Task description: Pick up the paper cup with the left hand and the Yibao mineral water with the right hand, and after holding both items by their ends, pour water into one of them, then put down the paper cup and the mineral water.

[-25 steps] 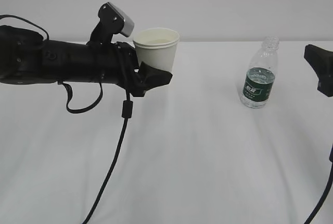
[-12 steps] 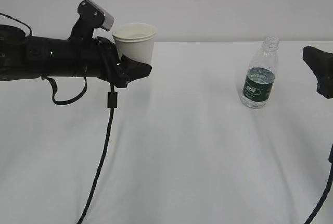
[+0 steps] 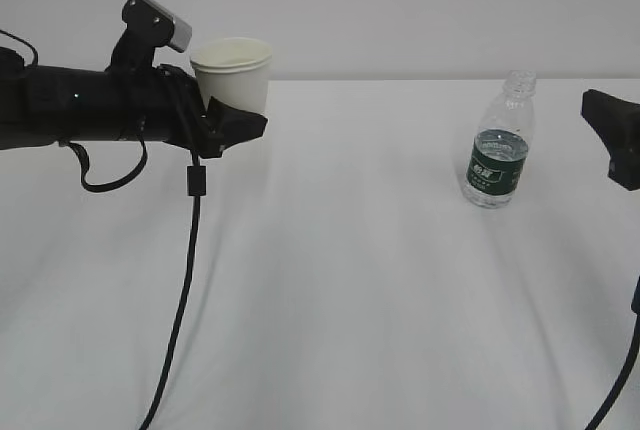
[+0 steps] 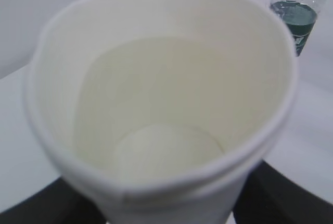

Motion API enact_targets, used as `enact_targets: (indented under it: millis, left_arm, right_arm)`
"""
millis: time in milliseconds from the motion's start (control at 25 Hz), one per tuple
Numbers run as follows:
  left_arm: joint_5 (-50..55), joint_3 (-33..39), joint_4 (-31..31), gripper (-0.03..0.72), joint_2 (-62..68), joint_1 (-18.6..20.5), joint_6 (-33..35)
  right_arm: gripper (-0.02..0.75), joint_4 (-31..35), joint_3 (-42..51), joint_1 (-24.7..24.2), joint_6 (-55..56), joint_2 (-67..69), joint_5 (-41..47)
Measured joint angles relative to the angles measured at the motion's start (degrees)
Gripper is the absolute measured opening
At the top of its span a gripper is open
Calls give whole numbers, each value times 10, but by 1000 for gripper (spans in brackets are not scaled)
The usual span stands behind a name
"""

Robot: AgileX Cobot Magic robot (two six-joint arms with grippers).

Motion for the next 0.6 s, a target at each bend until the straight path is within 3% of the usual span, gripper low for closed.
enact_targets:
  millis: [600]
  left_arm:
    - [1,0,-9,445,0,42,0]
  right_arm:
    - [592,-5,0,0,1,0,7]
